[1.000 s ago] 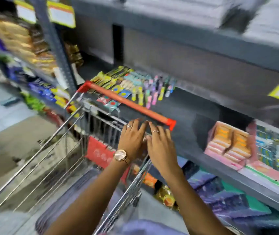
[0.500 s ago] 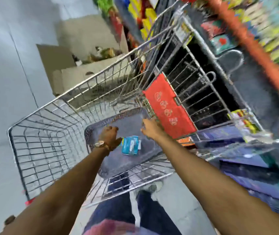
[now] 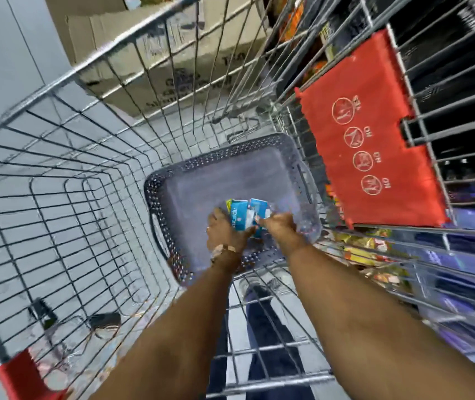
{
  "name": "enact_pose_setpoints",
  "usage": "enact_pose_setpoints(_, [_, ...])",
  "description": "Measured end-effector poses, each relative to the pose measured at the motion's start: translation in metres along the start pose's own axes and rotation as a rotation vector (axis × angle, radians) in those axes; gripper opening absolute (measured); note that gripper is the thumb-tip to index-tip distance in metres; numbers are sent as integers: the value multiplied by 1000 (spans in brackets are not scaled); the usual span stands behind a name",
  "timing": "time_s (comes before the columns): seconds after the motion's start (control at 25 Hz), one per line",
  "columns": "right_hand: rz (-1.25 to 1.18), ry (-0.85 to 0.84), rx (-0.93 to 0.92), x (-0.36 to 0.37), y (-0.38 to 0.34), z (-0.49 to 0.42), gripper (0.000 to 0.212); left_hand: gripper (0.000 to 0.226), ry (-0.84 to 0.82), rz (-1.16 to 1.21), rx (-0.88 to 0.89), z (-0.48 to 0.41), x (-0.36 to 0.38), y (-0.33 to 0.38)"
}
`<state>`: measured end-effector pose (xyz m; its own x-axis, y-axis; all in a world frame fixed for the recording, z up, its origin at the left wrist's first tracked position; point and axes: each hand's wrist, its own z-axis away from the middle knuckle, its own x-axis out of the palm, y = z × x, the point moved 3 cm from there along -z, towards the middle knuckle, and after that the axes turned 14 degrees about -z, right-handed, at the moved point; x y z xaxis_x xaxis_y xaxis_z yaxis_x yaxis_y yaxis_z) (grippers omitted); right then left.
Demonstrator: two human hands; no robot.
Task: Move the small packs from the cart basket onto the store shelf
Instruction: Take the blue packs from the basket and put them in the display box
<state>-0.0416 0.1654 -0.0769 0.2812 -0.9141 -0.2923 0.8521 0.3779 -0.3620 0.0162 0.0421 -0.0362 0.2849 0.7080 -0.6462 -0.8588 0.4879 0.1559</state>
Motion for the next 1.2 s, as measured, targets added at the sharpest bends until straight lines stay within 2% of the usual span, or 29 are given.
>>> enact_pose_setpoints(0.12, [-34,-105,-27,1,0,1,30,77,33,-62,45,-3,-4,2])
enact_pose_setpoints(0.24, [-195,-223,78,1,-18,32,4,63,28,-10,112,1,-19,9])
enact_pose_setpoints(0.36, [-258,-372,92,-3,-46,66,6,37,-121,296,115,9,-38,9])
enact_pose_setpoints(0.48, [-213,-298,-99,-19,-87,102,14,18,-293,651,118,28,-65,23])
enact_pose_setpoints(0.6, [-144,-112,-458,-45,-129,156,21,19,-342,806,292,71,-105,63])
enact_pose_setpoints(0.76, [-36,215,-860,-113,-150,244,30,31,-434,797,524,132,-146,108])
enact_pose_setpoints(0.84, [-6,364,-999,-159,-150,280,25,25,-438,761,636,162,-164,130])
enact_pose_setpoints(0.92, [58,617,-1137,-207,-144,310,28,21,-443,731,761,198,-177,158])
enact_pose_setpoints(1.0, [144,864,-1286,-251,-127,344,37,32,-484,687,847,239,-180,190])
enact_pose_setpoints(1.08, [208,987,-1391,-285,-106,371,43,38,-540,633,911,281,-174,221])
enact_pose_setpoints(1.2, [218,1125,-1403,-341,-60,400,40,29,-688,563,986,365,-140,264])
